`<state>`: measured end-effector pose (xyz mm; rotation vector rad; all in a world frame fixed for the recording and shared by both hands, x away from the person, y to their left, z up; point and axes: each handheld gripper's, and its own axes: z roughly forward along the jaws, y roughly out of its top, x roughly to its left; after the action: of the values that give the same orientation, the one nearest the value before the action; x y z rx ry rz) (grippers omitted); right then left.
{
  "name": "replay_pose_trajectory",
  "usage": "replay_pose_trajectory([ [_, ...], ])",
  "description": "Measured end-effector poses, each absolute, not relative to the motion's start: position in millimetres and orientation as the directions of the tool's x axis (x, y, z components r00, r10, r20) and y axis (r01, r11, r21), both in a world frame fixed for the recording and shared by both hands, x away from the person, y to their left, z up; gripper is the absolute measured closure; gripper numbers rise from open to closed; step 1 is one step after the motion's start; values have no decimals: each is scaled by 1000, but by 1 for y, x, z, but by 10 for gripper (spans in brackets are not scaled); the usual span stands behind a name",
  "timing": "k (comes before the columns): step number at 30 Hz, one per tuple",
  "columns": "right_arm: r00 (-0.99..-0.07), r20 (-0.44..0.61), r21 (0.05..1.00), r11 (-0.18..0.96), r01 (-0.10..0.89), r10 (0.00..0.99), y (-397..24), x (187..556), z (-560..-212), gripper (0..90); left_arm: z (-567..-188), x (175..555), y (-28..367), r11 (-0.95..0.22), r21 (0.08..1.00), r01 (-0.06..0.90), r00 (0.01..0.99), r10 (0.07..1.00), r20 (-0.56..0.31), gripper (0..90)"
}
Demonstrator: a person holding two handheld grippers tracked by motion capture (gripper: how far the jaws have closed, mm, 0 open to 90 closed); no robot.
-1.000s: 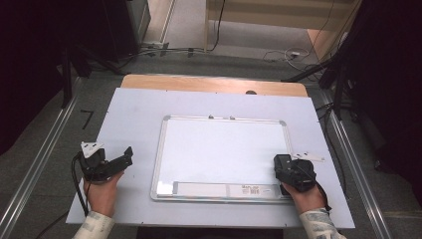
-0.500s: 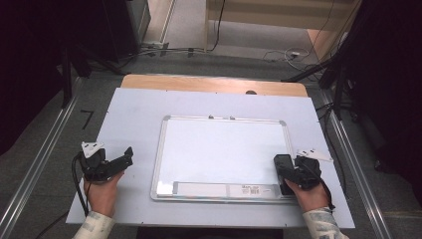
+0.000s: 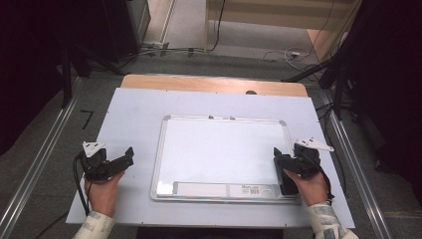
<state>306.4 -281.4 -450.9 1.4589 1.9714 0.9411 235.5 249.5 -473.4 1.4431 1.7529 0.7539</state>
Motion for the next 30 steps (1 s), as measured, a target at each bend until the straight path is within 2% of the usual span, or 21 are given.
replay_pose_trajectory([
  [10,-259,29,785,138,604,965,-298,321,-445,225,-474,236,249,201,810,551,-107,979,-171,64],
  [30,-212,55,788,88,609,976,-331,318,-446,181,-473,235,251,208,812,545,-108,978,-178,64],
])
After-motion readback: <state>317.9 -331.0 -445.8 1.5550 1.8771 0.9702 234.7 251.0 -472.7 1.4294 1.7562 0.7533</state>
